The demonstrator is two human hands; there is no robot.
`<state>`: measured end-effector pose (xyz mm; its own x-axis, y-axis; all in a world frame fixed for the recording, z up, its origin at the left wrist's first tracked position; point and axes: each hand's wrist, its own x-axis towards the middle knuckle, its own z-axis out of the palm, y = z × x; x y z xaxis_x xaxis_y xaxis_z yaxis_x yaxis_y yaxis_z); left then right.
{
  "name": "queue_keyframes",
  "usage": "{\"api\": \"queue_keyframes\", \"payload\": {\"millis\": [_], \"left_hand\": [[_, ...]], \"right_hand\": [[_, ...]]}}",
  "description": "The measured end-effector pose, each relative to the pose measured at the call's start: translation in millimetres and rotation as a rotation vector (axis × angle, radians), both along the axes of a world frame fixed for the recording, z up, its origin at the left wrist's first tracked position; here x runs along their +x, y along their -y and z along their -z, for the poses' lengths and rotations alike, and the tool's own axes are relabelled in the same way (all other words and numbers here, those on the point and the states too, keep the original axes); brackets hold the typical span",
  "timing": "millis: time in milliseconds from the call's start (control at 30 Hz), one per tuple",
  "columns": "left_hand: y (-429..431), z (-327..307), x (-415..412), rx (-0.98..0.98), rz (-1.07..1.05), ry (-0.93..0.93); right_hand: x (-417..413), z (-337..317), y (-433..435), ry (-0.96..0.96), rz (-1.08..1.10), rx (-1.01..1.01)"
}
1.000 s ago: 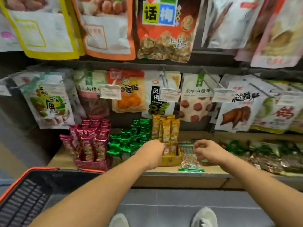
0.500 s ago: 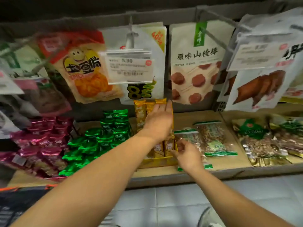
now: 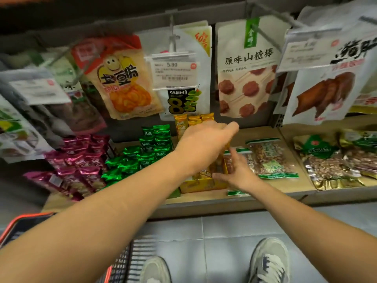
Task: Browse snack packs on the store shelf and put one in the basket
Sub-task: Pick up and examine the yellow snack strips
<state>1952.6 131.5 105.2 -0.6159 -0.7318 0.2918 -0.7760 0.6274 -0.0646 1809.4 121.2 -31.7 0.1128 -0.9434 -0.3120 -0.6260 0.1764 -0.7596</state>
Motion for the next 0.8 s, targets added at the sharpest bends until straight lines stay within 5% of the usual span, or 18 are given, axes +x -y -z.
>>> {"api": "queue_keyframes", "payload": {"millis": [167, 400, 667, 800], "left_hand": [[-58, -42, 19, 0.067, -0.014, -0.471], [-116, -103, 57, 0.717, -0.108, -1.482], [-135, -111, 84, 0.984, -0.043, -1.923], [-126, -103, 90, 0.866, -0.137, -1.84]], "right_hand": [[0, -93, -16, 0.031, -0.256, -0.319], [-16, -199, -87, 0.01, -0.558, -0.13], [-9, -250, -120, 0.077, -0.647, 0.011], [-7, -246, -126, 0.177, -0.593, 0.048]]}}
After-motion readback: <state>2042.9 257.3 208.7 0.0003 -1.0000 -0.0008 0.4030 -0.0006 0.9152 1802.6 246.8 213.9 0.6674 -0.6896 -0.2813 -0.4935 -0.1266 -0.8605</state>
